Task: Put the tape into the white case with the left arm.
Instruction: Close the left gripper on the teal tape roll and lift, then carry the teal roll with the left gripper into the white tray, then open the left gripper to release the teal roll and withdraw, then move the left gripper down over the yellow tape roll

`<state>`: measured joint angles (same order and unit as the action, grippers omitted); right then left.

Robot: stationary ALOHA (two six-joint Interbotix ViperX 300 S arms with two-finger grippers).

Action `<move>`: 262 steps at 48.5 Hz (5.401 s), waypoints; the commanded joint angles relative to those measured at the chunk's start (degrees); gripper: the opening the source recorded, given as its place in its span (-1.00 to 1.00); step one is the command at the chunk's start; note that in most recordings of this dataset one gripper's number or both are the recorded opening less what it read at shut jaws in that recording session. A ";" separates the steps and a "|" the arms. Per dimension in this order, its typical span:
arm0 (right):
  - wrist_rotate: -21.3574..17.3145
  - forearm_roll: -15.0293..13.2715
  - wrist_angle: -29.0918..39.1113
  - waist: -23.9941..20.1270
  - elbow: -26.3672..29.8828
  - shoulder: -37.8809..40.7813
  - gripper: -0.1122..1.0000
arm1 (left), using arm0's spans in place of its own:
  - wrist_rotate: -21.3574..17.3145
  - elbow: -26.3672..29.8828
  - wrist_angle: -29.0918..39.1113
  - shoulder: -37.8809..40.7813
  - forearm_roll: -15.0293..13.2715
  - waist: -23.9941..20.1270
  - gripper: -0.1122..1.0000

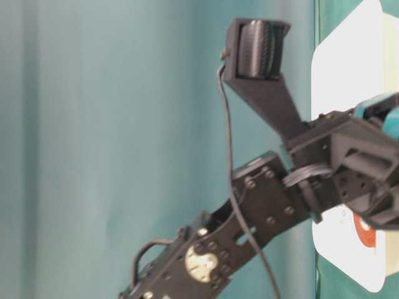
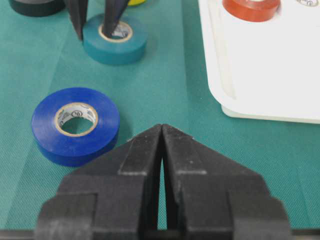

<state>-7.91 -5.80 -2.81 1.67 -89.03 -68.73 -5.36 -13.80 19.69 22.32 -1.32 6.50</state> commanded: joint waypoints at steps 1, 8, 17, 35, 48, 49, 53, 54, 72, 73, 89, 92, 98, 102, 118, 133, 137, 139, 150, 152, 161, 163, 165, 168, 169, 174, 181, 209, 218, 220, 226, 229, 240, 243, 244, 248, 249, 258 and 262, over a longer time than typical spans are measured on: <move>0.09 0.00 -0.62 0.09 0.62 0.26 -0.97 | 0.09 0.44 0.97 -4.48 0.09 0.79 -0.33; 0.09 0.00 -0.62 0.09 0.62 0.26 -0.97 | 0.09 -0.62 2.02 -8.00 0.09 1.85 -0.33; 0.09 -0.09 -0.62 0.09 0.62 0.26 -0.97 | 0.18 -3.43 2.02 -13.01 0.09 2.37 -0.33; 0.09 0.00 -0.62 0.09 0.35 -0.18 -0.97 | 0.00 -5.19 2.64 -16.87 0.18 2.02 -0.33; 0.09 0.00 -0.62 0.09 0.53 -0.09 -0.97 | -3.52 -5.10 2.90 -16.79 0.26 -2.29 -0.33; 0.09 0.00 -0.62 0.09 0.53 -0.09 -0.97 | -4.04 -5.10 2.90 -16.70 0.26 -3.08 -0.33; 0.09 0.00 -0.62 0.09 0.53 -0.09 -0.97 | -5.45 -5.10 2.90 -16.61 0.18 -5.10 -0.33; 0.00 0.00 -0.62 0.09 0.35 -0.18 -0.97 | -5.71 -5.10 2.90 -16.52 0.26 -5.71 -0.33; 0.09 -0.09 -0.62 0.09 0.53 -0.18 -0.97 | -10.63 -5.80 2.99 -15.03 0.18 -17.75 -0.33; 0.09 0.00 -0.62 0.09 0.35 -0.09 -0.97 | -10.90 -5.71 2.90 -14.94 0.26 -18.19 -0.33; 0.09 0.00 -0.62 0.09 0.35 -0.09 -0.97 | -15.73 -3.87 2.46 -12.48 0.18 -22.50 -0.33; 0.09 -0.09 -0.62 0.09 0.35 -0.09 -0.97 | -16.17 -3.43 2.29 -11.78 0.18 -23.20 -0.33; 0.09 -0.09 -0.62 0.09 0.53 -0.18 -0.97 | -16.61 -2.55 1.93 -10.46 0.18 -23.99 -0.33; 0.09 0.00 -0.62 0.09 0.35 -0.09 -0.97 | -16.61 -1.93 1.76 -9.84 0.18 -24.35 -0.33; 0.09 0.00 -0.62 0.09 0.35 -0.18 -0.97 | -16.70 -0.88 0.53 -8.44 0.18 -25.49 -0.33; 0.09 0.00 -0.62 0.09 0.35 -0.18 -0.97 | -16.79 -1.41 0.53 -8.00 0.18 -25.31 0.31; 0.00 0.00 -0.62 0.09 0.35 -0.18 -0.97 | -16.79 -1.67 0.62 -8.17 0.18 -25.31 0.74; 0.09 0.00 -0.62 0.09 0.35 -0.18 -0.97 | -16.79 -1.76 0.53 -8.35 0.18 -25.31 0.86; 0.09 0.00 -0.62 0.09 0.35 -0.18 -0.97 | -16.61 -2.29 0.53 -9.23 0.18 -25.22 0.85; 0.09 -0.09 -0.62 0.09 0.53 -0.18 -0.97 | -16.61 -2.46 0.62 -9.49 0.18 -25.22 0.85; 0.09 -0.09 -0.62 0.09 0.35 -0.18 -0.97 | -16.35 -4.22 0.79 -12.48 0.18 -23.64 0.84; 0.09 0.00 -0.62 0.09 0.35 -0.26 -0.97 | -16.35 -5.01 0.79 -13.45 0.18 -23.03 0.84; 0.09 0.00 -0.62 0.09 0.35 -0.18 -0.97 | -16.26 -5.80 0.79 -14.59 0.18 -22.41 0.84; 0.09 0.00 -0.62 0.09 0.35 -0.18 -0.97 | -16.26 -7.29 0.79 -16.26 0.18 -21.45 0.84; 0.09 0.00 -0.62 0.09 0.35 -0.18 -0.97 | -16.17 -7.82 0.79 -16.79 0.09 -21.18 0.84; 0.09 -0.09 -0.62 0.09 0.35 -0.18 -0.97 | -16.17 -10.55 0.79 -19.69 0.09 -19.42 0.84; 0.09 0.00 -0.62 0.09 0.35 -0.18 -0.97 | -16.00 -13.62 0.79 -23.03 0.00 -17.23 0.84; 0.09 -0.09 -0.62 0.09 0.53 -0.26 -0.97 | -14.50 -21.71 0.97 -32.08 -0.18 -9.40 0.84; 0.09 0.00 -0.62 0.09 0.35 -0.26 -0.97 | -12.30 -23.20 0.97 -33.57 -0.18 -8.26 0.84; 0.09 0.00 -0.62 0.09 0.35 -0.18 -0.97 | -12.04 -23.47 0.97 -33.75 -0.18 -8.09 0.84; 0.09 0.00 -0.62 0.09 0.35 -0.26 -0.97 | -11.95 -23.73 0.97 -34.01 -0.18 -7.56 0.84; 0.09 0.00 -0.62 0.09 0.35 -0.18 -0.97 | -11.95 -23.73 0.97 -34.01 -0.18 -7.38 0.84; 0.09 0.00 -0.62 0.09 0.35 -0.26 -0.97 | -11.95 -24.35 0.88 -34.54 -0.18 -6.59 0.84; 0.09 -0.09 -0.62 0.09 0.35 -0.18 -0.97 | -11.95 -24.87 0.97 -35.07 -0.18 -6.33 0.85; 0.09 0.00 -0.62 0.09 0.35 -0.18 -0.97 | -11.95 -25.14 0.88 -35.33 -0.18 -6.24 0.84; 0.09 0.00 -0.62 0.09 0.35 -0.18 -0.97 | -11.87 -26.46 0.62 -36.65 -0.18 -6.15 0.84; 0.09 0.00 -0.62 0.09 0.53 -0.18 -0.97 | -11.87 -26.81 0.53 -37.00 -0.18 -6.06 0.84; 0.09 0.00 -0.62 0.09 0.35 -0.18 -0.97 | -11.87 -31.29 -2.81 -40.61 -0.18 -5.89 0.83; 0.09 -0.09 -0.62 0.09 0.35 -0.18 -0.97 | -11.87 -33.40 -5.45 -42.10 -0.18 -5.89 0.83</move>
<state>-7.91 -5.80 -2.81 1.67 -89.30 -69.26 -17.31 -46.41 16.61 -17.58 -1.41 0.35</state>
